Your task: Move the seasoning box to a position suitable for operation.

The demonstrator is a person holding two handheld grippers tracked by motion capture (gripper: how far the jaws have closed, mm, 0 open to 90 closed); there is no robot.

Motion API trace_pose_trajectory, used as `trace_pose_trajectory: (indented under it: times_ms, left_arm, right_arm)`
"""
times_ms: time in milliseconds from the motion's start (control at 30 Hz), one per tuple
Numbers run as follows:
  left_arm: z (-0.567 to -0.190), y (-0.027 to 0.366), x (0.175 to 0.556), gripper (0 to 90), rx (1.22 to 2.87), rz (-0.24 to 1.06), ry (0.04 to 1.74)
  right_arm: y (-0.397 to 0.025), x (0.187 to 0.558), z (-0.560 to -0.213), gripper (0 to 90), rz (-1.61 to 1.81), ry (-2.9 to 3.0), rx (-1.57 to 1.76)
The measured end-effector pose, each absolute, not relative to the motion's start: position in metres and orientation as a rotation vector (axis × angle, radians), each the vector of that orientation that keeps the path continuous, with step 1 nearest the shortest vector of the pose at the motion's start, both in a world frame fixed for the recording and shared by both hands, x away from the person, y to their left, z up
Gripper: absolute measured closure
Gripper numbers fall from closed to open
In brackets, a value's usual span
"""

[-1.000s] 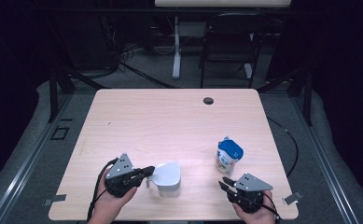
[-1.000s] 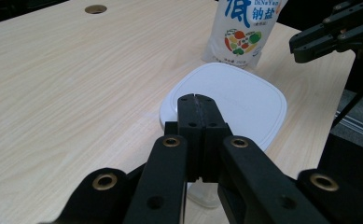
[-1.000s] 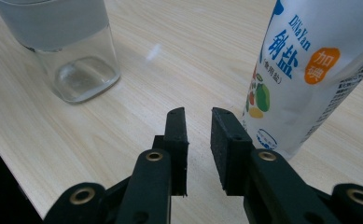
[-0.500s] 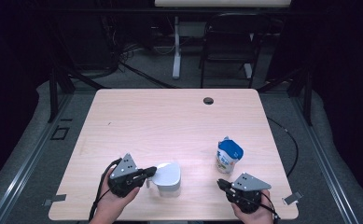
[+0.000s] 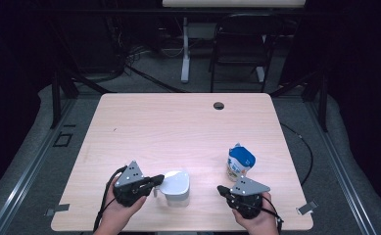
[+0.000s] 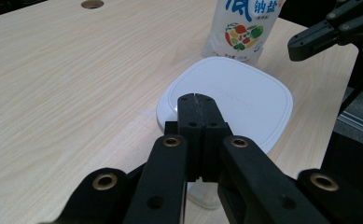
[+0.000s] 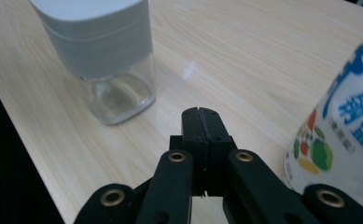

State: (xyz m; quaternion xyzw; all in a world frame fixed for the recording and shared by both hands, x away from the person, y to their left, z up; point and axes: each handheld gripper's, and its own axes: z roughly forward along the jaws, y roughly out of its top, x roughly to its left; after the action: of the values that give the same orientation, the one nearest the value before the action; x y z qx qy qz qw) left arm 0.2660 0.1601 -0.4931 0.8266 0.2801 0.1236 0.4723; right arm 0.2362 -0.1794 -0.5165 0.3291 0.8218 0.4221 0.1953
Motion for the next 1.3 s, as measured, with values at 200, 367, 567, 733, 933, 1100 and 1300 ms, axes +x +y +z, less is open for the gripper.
trace_pose_trajectory:
  times_ms: [200,367,567,733,933,1100,1300]
  left_arm:
    - [-0.493,0.16,0.266,90.0,2.022,0.302,0.689]
    - [-0.493,0.16,0.265,90.0,2.026,0.305,0.694]
    - [-0.493,0.159,0.265,90.0,2.018,0.309,0.7]
    - [-0.493,0.16,0.265,90.0,2.016,0.306,0.702]
    - [-0.493,0.16,0.264,90.0,2.014,0.304,0.705]
    - [-0.493,0.161,0.264,90.0,2.014,0.302,0.705]
    - [-0.494,0.162,0.264,90.0,2.01,0.302,0.707]
  right_arm:
    - [-0.167,0.249,-0.507,89.7,1.222,2.307,0.898]
    - [-0.154,0.261,-0.501,89.2,1.239,2.336,0.896]
    - [-0.143,0.265,-0.501,85.3,1.277,2.357,0.869]
    - [-0.138,0.258,-0.507,85.4,1.284,2.367,0.854]
    - [-0.136,0.255,-0.513,86.2,1.292,2.382,0.858]
    - [-0.131,0.253,-0.514,90.0,1.301,2.381,0.833]
    - [-0.124,0.251,-0.517,90.0,1.299,2.394,0.801]
